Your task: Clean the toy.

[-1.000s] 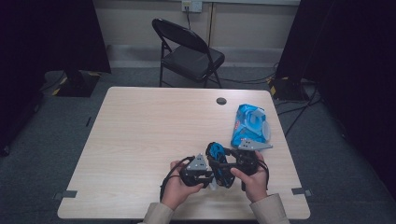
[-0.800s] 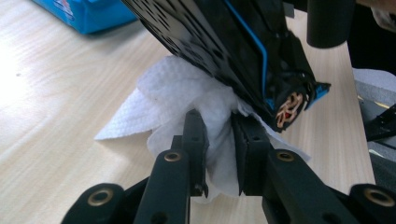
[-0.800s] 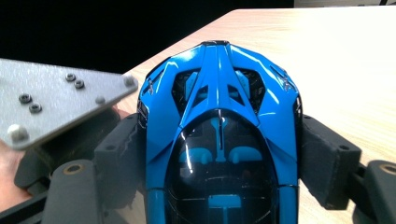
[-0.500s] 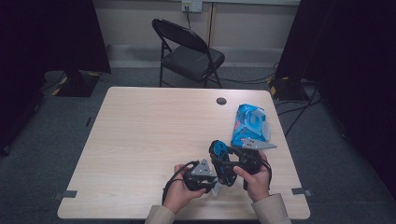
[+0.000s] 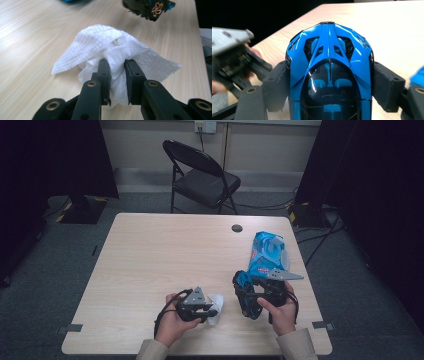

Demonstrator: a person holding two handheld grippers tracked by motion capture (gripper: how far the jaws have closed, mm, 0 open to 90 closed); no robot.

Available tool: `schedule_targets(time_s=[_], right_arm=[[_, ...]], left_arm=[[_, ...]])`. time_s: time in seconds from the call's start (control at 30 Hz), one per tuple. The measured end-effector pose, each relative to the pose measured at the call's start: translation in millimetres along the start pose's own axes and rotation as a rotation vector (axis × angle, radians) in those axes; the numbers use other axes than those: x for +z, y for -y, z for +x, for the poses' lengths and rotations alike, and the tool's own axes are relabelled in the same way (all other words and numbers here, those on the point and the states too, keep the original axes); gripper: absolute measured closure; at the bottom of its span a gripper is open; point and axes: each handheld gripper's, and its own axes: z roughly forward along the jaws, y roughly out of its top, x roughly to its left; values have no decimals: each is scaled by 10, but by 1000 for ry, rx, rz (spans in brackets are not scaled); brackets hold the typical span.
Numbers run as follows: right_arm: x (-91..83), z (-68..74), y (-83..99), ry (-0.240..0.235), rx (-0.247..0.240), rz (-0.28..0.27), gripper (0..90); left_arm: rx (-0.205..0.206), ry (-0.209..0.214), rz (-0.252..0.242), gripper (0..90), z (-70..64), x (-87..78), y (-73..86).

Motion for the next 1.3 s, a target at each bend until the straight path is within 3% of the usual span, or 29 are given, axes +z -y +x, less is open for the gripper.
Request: schedule_targets(time_s=[0.2, 0.4, 0.7, 1.3], right_arm=[[47, -104, 135, 37, 14, 51, 250], [71, -124, 150, 51, 11, 61, 250], [212, -75, 164, 77, -36, 100, 250], [441, -81, 212, 94, -45, 178, 251]], left_arm=[[-18, -44, -9, 761, 115, -210, 99], [-39, -80, -18, 761, 216, -372, 176], [-52, -86, -21, 758, 267, -415, 253], [-73, -100, -19, 755, 351, -478, 340]])
